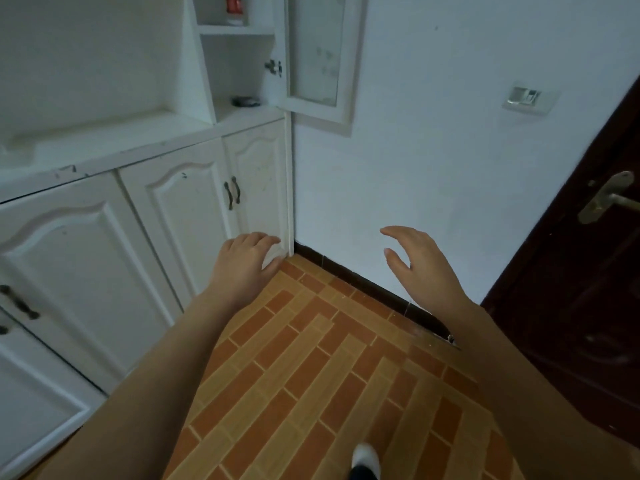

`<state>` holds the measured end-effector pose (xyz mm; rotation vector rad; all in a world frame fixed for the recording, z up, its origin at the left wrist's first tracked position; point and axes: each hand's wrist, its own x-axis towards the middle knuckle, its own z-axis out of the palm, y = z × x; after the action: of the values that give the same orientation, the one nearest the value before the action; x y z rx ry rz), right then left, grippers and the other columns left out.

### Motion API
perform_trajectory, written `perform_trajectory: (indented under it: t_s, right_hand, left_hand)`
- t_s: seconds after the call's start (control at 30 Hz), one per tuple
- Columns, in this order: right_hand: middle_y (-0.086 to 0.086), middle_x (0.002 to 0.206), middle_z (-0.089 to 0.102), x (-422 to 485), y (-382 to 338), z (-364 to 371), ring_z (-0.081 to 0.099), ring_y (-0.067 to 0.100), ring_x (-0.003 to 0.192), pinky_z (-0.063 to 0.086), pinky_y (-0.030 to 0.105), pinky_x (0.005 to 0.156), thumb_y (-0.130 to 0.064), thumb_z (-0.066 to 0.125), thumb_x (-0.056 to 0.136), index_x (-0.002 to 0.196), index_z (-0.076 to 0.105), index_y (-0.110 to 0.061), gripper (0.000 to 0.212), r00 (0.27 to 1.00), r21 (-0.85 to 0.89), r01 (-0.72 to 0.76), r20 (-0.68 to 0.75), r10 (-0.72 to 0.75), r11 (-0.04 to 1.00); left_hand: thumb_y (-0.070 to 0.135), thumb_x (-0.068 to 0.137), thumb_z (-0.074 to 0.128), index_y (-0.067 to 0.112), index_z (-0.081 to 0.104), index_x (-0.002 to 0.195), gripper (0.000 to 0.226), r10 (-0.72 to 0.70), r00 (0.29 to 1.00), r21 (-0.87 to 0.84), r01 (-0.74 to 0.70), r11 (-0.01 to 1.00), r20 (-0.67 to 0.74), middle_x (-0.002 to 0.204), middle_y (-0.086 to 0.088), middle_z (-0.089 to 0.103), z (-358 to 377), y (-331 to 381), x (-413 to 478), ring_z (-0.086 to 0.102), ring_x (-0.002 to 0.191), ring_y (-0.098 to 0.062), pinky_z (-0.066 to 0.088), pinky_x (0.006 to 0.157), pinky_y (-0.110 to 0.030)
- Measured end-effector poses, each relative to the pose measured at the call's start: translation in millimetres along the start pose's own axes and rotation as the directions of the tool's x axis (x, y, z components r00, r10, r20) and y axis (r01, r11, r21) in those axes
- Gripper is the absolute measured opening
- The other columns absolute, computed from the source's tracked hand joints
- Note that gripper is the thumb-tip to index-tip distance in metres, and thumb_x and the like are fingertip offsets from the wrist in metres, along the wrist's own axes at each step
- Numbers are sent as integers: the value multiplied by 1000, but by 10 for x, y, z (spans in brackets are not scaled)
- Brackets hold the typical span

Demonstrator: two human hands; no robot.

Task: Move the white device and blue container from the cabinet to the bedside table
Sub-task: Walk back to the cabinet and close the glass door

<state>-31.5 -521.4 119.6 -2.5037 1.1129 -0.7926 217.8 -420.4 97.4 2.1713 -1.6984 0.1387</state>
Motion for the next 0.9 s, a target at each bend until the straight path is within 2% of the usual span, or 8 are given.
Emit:
perform_trajectory:
  t_s: [0.37,0.5,0.9]
  right_hand:
    - [1,138,48,1830,1127,-29,37,17,131,28,29,107,-24,44,95,131,45,-17,37,990,3,128,51,-128,992]
    - [1,138,48,2413,1490,-11,38,16,130,26,24,104,-24,45,94,131,45,-18,38,984,4,163,71,-162,987]
    - [3,138,48,3802,2017,565,37,17,130,23,23,103,-20,42,95,132,44,-16,37,959,34,237,152,-240,971]
  left_hand:
    - [31,91,49,15,52,122,35,-111,990,-41,108,993,-89,126,-9,57,582,164,1750,50,116,-28,35,98,-43]
    - [29,91,50,15,52,122,34,-148,982,-51,142,988,-115,126,-9,57,730,191,2219,51,115,-28,36,98,-43]
    - [30,89,51,15,53,121,35,-201,975,-35,199,979,-93,125,-10,58,1209,-290,3403,52,115,-28,40,99,-46]
